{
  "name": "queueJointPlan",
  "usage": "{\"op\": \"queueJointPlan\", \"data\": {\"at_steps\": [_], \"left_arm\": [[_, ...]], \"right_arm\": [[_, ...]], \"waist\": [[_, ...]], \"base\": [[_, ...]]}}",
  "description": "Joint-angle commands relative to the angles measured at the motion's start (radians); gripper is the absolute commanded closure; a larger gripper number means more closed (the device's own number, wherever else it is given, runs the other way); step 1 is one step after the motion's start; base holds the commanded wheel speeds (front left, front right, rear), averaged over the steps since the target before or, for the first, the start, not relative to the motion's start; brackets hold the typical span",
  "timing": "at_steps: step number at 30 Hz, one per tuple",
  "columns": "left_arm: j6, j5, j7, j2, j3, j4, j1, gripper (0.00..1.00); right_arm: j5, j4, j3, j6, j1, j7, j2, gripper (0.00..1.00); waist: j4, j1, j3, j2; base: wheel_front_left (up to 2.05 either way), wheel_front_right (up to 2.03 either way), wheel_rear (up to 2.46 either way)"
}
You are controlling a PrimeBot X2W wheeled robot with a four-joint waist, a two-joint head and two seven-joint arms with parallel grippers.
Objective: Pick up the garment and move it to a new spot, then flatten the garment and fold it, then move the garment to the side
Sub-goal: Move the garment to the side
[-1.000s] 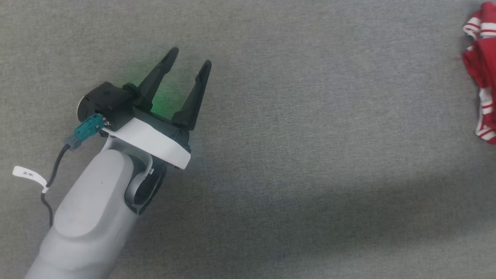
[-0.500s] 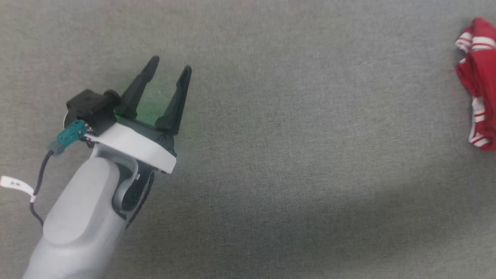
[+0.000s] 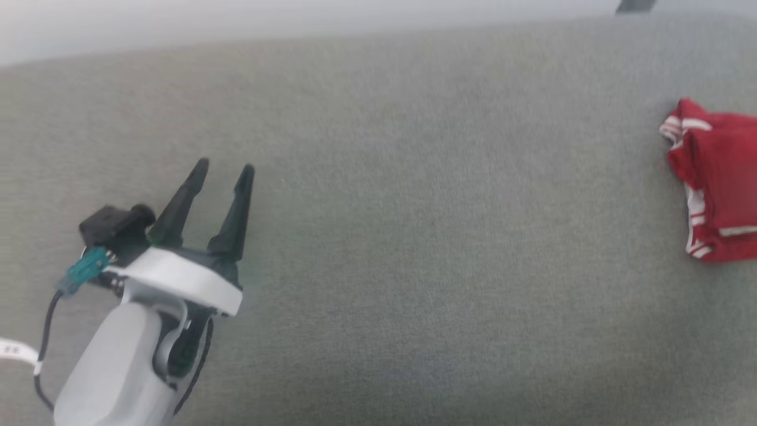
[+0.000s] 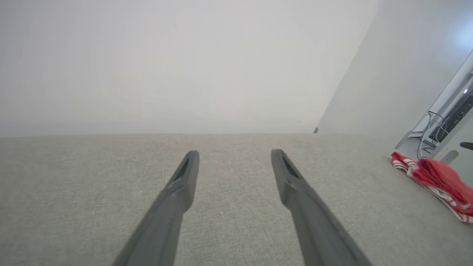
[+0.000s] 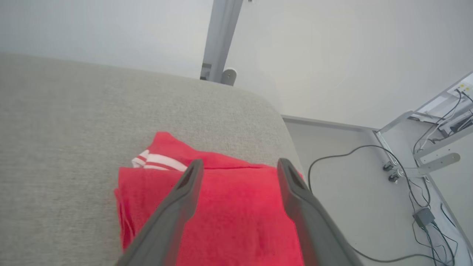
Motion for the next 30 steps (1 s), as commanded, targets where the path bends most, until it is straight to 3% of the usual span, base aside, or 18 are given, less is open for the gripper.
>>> {"op": "queueJointPlan", "data": {"at_steps": [1,19,30], "left_arm": [[-0.002,0.007,-0.004,0.001,0.023,-0.004,0.034,0.00],[-0.002,0.067,-0.004,0.015,0.244,-0.039,0.358,0.00],[-0.002,0.099,-0.004,0.006,0.285,-0.077,0.449,0.00]], "right_arm": [[0.020,-0.011,0.002,-0.002,0.036,-0.033,0.027,0.00],[0.073,-0.193,0.015,-0.002,0.360,-0.198,0.174,0.00],[0.011,-0.422,-0.116,-0.002,0.579,-0.213,0.269,0.00]], "waist": [[0.034,0.0000,-0.066,0.0000],[0.107,0.0000,-0.271,0.0000],[0.117,0.0000,-0.292,0.0000]], "base": [[0.00,0.00,0.00],[0.00,0.00,0.00],[0.00,0.00,0.00]]}}
